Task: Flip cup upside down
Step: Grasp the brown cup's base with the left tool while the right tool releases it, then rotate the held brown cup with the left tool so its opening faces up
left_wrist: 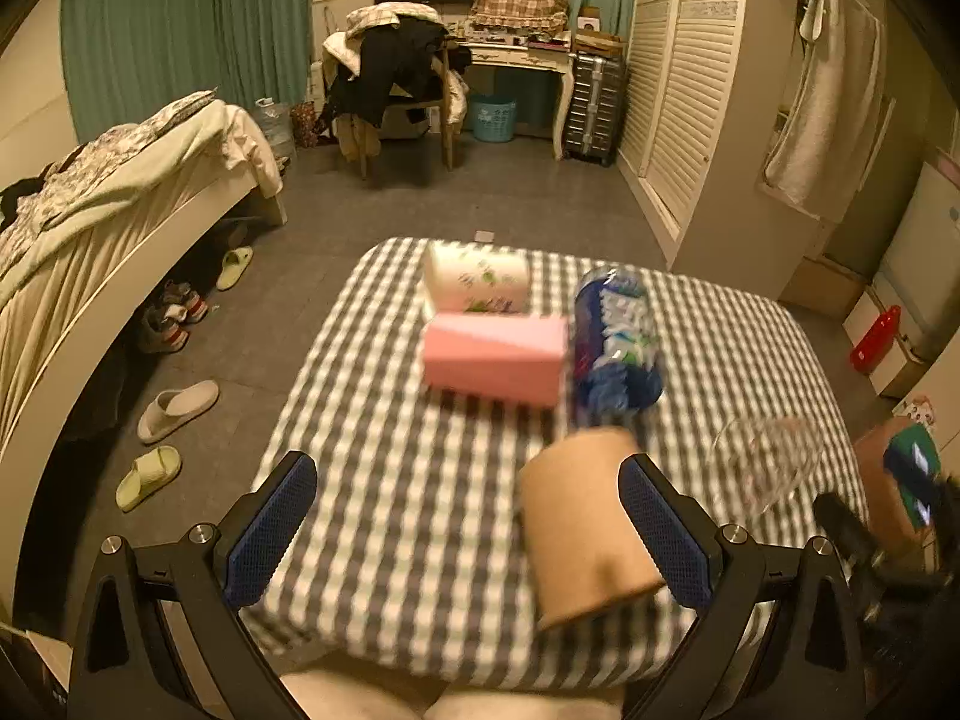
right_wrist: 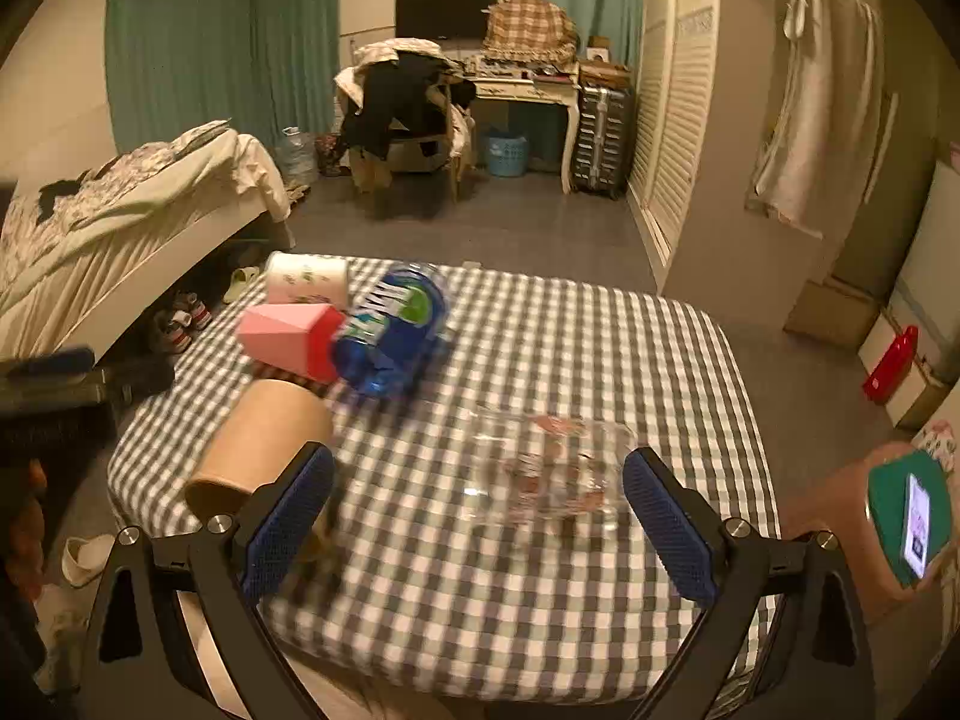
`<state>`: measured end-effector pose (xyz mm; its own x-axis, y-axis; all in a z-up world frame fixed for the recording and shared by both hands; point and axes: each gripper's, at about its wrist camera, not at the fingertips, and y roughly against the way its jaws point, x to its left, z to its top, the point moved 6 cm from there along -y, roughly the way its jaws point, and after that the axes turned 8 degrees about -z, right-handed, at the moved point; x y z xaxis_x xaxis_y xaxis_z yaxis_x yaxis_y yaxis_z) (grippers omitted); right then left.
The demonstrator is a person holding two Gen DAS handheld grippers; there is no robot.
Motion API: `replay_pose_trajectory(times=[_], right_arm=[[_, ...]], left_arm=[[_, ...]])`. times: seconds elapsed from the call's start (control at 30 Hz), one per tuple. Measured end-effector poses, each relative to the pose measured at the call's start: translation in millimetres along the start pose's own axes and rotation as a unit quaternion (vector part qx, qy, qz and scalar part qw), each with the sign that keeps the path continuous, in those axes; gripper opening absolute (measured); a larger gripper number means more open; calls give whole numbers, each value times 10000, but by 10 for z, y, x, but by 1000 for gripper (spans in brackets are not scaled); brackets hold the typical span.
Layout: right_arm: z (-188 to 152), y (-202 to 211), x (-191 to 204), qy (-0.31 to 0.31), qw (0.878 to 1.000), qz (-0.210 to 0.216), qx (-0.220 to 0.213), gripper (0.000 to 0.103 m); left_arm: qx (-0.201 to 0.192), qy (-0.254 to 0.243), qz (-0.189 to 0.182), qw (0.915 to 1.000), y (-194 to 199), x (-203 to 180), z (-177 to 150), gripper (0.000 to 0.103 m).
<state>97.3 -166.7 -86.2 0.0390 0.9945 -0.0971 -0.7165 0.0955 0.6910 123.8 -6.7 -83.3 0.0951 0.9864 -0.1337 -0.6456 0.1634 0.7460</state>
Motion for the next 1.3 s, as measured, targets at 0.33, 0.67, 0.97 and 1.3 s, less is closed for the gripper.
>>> replay_pose_trajectory(times=[0.33, 0.67, 0.97, 1.3], right_arm=[[-141, -354, -420, -628, 9971, 247, 361, 98], [-224, -476, -495, -778, 9952, 367, 472, 98], [-281, -361, -483, -793, 9955, 292, 434, 98], [-286, -272, -392, -685, 9965, 166, 444, 98]], left_arm=[[1488, -301, -192, 9882, -805, -323, -118, 103], [2374, -395, -719, 9679, -1072, -521, -458, 95], [1550, -1016, -735, 9799, -795, -688, -313, 84], [-13, -1439, -180, 9894, -778, -605, -60, 84]])
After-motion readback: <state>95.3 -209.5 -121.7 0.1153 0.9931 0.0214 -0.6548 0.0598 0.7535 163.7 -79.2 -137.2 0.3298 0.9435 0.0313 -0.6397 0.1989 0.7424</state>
